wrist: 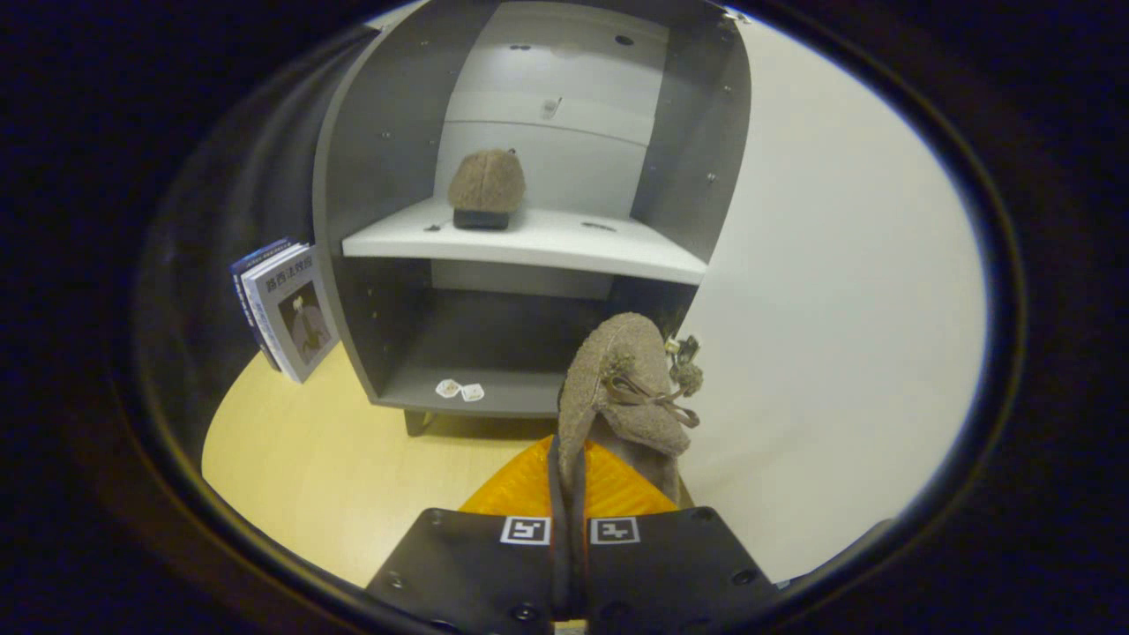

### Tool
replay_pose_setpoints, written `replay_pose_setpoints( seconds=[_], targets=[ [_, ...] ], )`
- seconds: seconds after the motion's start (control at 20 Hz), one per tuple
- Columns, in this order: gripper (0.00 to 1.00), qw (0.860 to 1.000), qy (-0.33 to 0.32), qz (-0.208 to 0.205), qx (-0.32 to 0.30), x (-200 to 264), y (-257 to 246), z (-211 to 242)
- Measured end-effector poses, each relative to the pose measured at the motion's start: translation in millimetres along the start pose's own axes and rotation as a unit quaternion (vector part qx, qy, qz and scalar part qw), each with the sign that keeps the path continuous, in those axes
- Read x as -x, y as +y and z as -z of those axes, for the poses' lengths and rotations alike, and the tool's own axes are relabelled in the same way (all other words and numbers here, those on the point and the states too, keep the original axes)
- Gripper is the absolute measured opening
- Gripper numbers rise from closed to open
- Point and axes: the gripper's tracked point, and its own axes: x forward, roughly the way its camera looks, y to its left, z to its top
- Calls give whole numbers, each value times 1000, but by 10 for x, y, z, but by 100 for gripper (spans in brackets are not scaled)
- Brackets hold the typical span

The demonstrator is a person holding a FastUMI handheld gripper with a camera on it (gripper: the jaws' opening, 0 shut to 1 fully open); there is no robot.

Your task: Open the shoe cabinet door, grab the shoes and put them into the shoe cabinet, then close the shoe cabinet door.

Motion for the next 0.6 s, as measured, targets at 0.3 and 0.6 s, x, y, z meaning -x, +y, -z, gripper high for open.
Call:
replay_pose_setpoints(
  seconds=[0.3,0.6],
  targets=[
    [2,998,-58,28,-5,181,-44,-760],
    [2,995,-90,36,-20,-88,23,-1278]
  ],
)
